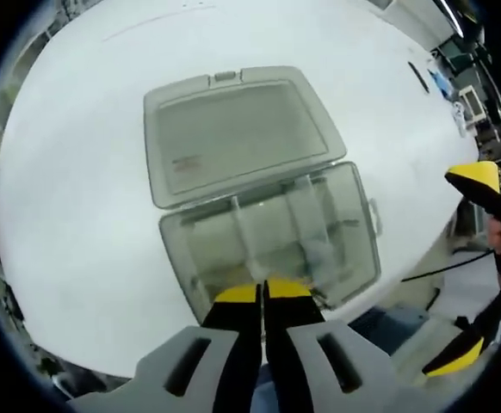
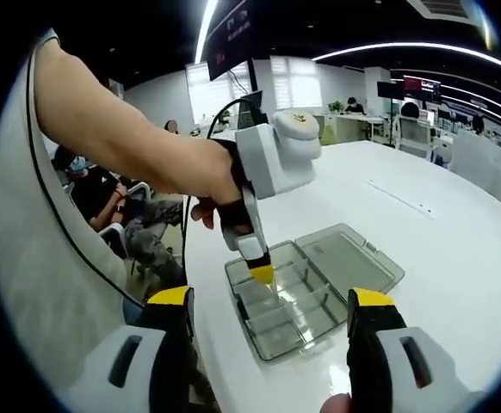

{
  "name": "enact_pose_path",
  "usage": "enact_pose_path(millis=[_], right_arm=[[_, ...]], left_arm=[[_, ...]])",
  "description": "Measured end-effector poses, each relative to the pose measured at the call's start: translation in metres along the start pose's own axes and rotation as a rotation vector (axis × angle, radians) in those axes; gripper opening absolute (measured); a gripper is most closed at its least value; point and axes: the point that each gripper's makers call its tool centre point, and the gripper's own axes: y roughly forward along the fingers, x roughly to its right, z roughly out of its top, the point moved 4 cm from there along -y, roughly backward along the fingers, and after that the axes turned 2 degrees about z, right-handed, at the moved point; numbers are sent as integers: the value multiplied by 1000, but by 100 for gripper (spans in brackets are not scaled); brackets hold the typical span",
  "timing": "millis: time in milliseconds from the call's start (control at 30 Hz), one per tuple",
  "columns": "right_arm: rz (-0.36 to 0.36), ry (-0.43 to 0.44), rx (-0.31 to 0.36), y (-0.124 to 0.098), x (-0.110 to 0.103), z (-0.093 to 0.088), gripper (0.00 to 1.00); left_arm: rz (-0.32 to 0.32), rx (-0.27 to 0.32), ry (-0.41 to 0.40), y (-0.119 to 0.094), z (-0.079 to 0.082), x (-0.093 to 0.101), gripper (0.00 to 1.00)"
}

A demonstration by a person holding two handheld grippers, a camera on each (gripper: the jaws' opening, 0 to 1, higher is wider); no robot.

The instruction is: Insert the divider into the dual guide fixture by aligning both edges with the guide slots and pushing it downward to the bottom, including one-sided entry, uneven engagement, binding, and posture correction.

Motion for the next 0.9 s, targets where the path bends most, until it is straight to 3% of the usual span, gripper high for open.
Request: enact_pose_path(millis=[367,500,900], right_arm=[[-3,-5,-5,-3,0,1,70],[-7,-3,-6,-5,0,-1,70],[-11,0,-11,-9,2,-4,70]], left_arm=[[-10,10,-26,0,-2,-3,0],[29,10,36,0,0,5,0],[19,7,11,1,-1,-2,0]])
